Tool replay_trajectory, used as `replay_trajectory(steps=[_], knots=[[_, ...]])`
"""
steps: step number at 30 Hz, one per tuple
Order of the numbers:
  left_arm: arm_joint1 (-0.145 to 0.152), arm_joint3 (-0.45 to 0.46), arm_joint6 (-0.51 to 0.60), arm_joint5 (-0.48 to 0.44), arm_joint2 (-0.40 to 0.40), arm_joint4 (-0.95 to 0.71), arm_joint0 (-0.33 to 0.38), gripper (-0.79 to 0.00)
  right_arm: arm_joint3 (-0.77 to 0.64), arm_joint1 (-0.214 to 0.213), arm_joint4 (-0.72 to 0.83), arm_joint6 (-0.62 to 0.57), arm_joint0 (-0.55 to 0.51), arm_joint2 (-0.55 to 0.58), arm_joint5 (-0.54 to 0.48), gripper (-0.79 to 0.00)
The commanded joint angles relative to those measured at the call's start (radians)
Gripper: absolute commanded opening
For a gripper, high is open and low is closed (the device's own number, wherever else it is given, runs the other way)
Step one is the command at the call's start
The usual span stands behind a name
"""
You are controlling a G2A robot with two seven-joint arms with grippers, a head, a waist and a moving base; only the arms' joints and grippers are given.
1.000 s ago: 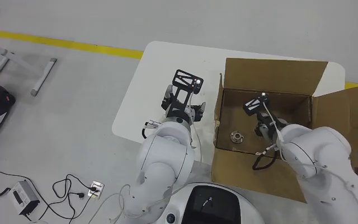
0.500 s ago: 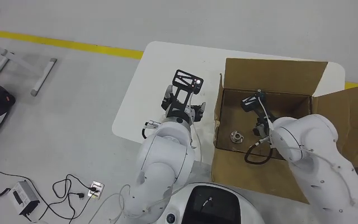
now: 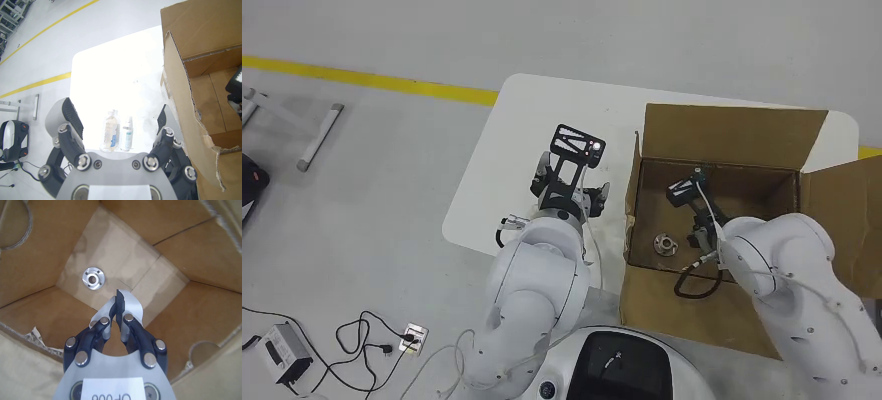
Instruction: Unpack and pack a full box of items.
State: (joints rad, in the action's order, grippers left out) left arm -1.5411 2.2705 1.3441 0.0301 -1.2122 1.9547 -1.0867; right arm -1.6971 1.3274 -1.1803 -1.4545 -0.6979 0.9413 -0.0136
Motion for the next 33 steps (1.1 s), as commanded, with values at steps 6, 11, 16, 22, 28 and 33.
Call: replay_trajectory(steps=[6, 11, 16, 22, 28, 33], knots=[[0.0, 0.0, 0.0, 0.0, 0.0, 0.0, 0.0, 0.0, 0.033, -0.001, 0.008, 0.053, -0.049, -0.006, -0.031, -0.785], [0.0, 0.0, 0.0, 0.0, 0.0, 0.0, 0.0, 0.0, 0.09, 0.006, 0.025, 0.088, -0.032, -0.014, -0.041, -0.785], [0.0, 0.0, 0.0, 0.0, 0.0, 0.0, 0.0, 0.0, 0.115, 0.016, 0.021, 0.082, 0.003, -0.037, -0.05, -0.785], [0.0, 0.0, 0.0, 0.0, 0.0, 0.0, 0.0, 0.0, 0.162, 0.029, 0.05, 0.098, 0.03, -0.067, -0.067, -0.785], [0.0, 0.0, 0.0, 0.0, 0.0, 0.0, 0.0, 0.0, 0.217, 0.041, 0.081, 0.114, 0.05, -0.085, -0.073, -0.776], [0.0, 0.0, 0.0, 0.0, 0.0, 0.0, 0.0, 0.0, 0.24, 0.049, 0.082, 0.113, 0.065, -0.097, -0.073, -0.68]])
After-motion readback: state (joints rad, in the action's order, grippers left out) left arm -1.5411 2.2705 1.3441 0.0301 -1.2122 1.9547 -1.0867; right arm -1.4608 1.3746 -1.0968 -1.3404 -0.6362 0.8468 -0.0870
